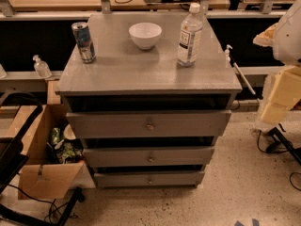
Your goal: Open middle drawer
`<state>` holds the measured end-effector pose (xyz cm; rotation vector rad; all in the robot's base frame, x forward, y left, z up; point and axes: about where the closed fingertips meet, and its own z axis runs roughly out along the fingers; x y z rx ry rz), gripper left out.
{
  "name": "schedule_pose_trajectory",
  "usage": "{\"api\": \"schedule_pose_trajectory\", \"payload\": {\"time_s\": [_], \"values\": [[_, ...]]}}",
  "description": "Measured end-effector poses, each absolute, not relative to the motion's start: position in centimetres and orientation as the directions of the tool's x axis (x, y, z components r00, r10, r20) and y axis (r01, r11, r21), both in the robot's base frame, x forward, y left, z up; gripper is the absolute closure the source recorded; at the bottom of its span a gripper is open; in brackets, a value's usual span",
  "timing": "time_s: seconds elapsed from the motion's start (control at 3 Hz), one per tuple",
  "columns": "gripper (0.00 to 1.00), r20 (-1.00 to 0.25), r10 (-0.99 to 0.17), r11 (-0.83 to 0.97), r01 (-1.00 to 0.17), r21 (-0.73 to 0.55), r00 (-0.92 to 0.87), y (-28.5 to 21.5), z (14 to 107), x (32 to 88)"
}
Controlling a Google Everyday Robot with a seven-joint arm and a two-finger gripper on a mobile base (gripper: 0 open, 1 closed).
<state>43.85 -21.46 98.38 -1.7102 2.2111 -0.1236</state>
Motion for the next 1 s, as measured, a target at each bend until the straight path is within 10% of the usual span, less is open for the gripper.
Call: {"api": "schedule_pose_trajectory", "payload": {"time_s": [1.0], "values": [[0.00, -0.349, -0.929, 0.237, -0.921, -0.310, -0.121, -18.6, 91.8, 44.6]]}}
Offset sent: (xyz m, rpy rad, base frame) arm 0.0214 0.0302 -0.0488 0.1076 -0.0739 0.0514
